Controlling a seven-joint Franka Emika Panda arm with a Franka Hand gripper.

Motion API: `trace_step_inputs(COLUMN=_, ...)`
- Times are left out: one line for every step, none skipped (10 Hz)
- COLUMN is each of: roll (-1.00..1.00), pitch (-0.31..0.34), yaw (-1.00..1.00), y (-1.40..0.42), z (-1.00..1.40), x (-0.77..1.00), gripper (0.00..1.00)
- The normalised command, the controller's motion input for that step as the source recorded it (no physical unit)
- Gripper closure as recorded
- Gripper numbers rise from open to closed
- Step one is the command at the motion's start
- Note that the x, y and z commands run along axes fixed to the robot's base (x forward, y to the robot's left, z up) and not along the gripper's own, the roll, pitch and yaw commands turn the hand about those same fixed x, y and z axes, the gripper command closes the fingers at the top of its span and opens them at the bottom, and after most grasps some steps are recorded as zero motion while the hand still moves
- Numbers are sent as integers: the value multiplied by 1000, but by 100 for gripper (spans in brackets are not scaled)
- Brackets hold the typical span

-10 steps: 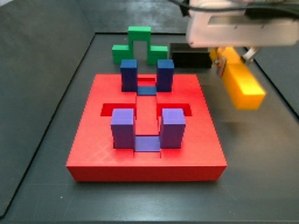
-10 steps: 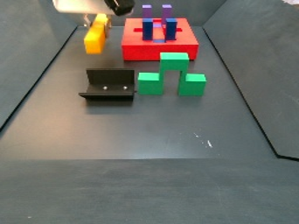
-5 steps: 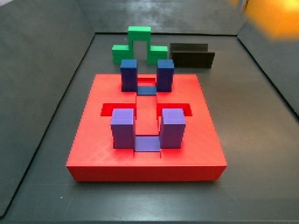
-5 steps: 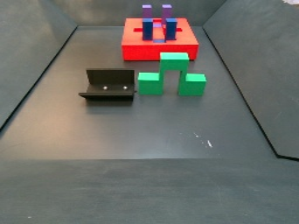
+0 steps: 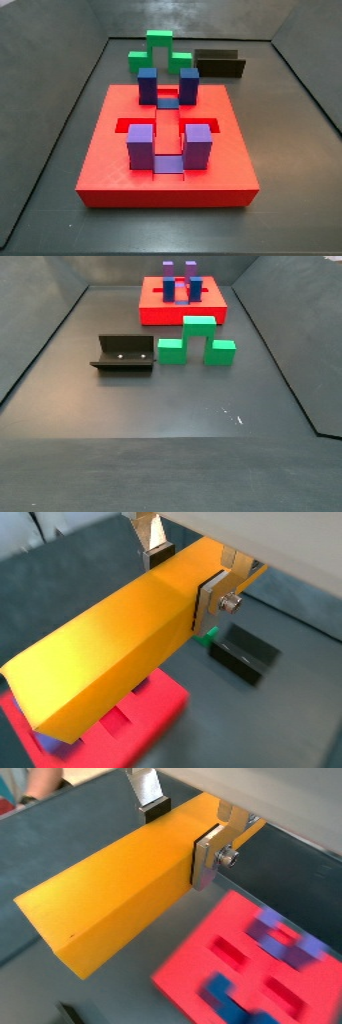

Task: Pick up the yellow object. Move up. Move to above the board. Insert the yellow object.
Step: Move to above the board, then insert the yellow object.

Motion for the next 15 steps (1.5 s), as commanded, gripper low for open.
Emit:
trace_step_inputs(roll=81, pitch=13, yaw=-28, y=-424, z=249, x=-1400, gripper=100)
trace_step_inputs(roll=5, pitch=-47, yaw=-8, y=-412, z=258, x=-1400, gripper=100)
trace_step_inputs(roll=-2, pitch=-58, yaw=-3, y=-405, z=245, x=-1400, gripper=100)
trace_step_inputs(roll=-14, pitch=-87, yaw=2, y=-164, z=103, x=-641, gripper=100)
trace_step_inputs(roll=-30, pitch=-73, yaw=5, y=-97, z=49, x=-399, gripper=100)
trace_step_inputs(roll=0, pitch=0, yaw=-6, y=0, z=-174, x=11, gripper=100)
trace_step_inputs(roll=-106, pitch=27, yaw=-26, y=0, z=-920, x=63, gripper=100)
trace_step_inputs(roll=-36, pitch=31, yaw=0, y=11, z=-1000, x=171, gripper=100)
trace_step_inputs(roll=-13, pitch=30, yaw=57, y=11, z=-1000, x=266, gripper=100)
trace_step_inputs(roll=-16, pitch=20, yaw=66, y=0, z=-1000, x=289, gripper=100)
trace_step_inputs(roll=0, pitch=0, yaw=169, y=-20, z=-1000, x=211, gripper=100)
trace_step_inputs(roll=0, pitch=0, yaw=234, y=-137, z=-1000, x=171, gripper=100)
trace_step_inputs(roll=0, pitch=0, yaw=240, y=-191, z=-1000, x=140, gripper=100)
trace_step_inputs(roll=0, pitch=0, yaw=257, y=-266, z=-1000, x=71, gripper=100)
trace_step_inputs(roll=11, pitch=0, yaw=320, y=-326, z=-1000, x=-140, gripper=100)
